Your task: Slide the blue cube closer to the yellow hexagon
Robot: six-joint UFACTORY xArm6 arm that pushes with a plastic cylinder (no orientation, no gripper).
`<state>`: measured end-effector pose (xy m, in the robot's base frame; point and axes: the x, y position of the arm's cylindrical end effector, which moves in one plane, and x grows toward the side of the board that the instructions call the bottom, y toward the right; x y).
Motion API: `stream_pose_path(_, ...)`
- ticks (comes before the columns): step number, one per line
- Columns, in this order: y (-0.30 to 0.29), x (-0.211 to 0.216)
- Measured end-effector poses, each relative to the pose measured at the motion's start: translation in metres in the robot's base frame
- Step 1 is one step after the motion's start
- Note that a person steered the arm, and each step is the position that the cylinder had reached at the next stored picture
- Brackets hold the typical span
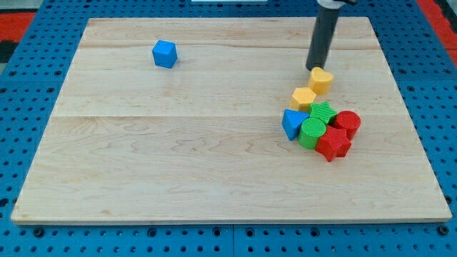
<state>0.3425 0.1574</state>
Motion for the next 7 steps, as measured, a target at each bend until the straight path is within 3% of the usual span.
stream_pose_path(2,-0.001,0.039)
stream_pose_path(4,-0.128,-0.094)
stream_pose_path(5,-0.205,-0.133)
stream_pose_path(7,-0.263,-0.113)
